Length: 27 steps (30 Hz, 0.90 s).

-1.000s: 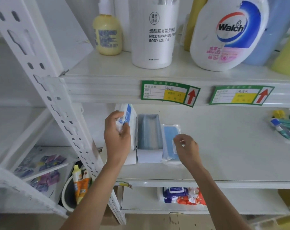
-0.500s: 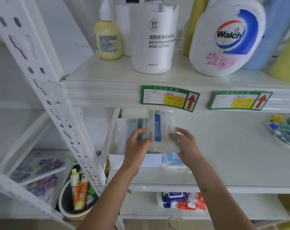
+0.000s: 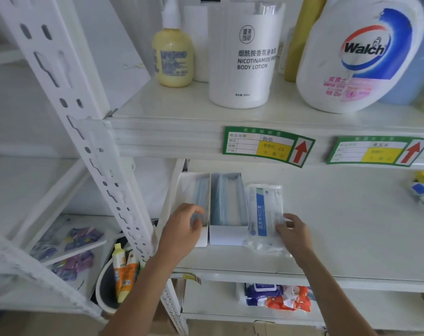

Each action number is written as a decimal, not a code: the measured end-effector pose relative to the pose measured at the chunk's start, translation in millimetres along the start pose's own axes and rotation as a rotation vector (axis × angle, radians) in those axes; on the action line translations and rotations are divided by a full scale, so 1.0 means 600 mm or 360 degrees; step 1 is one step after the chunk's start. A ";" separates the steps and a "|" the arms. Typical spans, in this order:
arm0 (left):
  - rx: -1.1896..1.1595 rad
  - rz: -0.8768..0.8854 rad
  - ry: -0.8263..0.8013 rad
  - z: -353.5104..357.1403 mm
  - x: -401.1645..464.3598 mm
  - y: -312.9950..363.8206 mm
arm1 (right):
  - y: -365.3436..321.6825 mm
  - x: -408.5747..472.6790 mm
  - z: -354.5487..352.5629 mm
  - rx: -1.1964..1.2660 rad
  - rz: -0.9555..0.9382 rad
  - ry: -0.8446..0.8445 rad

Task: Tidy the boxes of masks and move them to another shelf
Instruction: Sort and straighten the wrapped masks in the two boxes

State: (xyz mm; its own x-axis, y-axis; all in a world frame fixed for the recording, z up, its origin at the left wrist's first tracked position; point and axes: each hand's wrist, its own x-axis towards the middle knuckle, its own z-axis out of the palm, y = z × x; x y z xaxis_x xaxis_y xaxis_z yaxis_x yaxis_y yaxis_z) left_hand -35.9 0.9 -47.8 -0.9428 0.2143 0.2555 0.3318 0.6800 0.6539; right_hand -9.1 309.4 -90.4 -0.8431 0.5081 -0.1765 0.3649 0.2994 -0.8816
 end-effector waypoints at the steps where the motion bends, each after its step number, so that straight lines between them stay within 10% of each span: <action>1: 0.0010 0.0014 0.0019 -0.001 0.000 -0.001 | 0.002 -0.002 0.005 -0.0065 -0.0044 0.0006; 9: 0.0364 -0.0080 -0.0085 -0.018 0.013 0.007 | -0.066 -0.019 0.012 -0.0338 -0.0412 0.0275; 15: 0.0518 -0.0225 -0.0056 -0.012 0.022 0.015 | -0.145 -0.087 0.102 -0.0565 -0.1017 -0.0254; 27: 0.0281 -0.0436 0.0002 -0.010 0.015 0.011 | -0.133 -0.097 0.163 -0.1262 -0.1120 -0.0244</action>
State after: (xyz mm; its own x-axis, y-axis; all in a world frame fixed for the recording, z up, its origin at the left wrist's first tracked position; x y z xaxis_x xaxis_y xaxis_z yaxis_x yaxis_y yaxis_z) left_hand -42.2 3.5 -36.8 -0.9961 0.0057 0.0883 0.0547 0.8235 0.5647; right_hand -27.7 176.7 -52.8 -0.9845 -0.0738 0.1592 -0.1167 0.9529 -0.2800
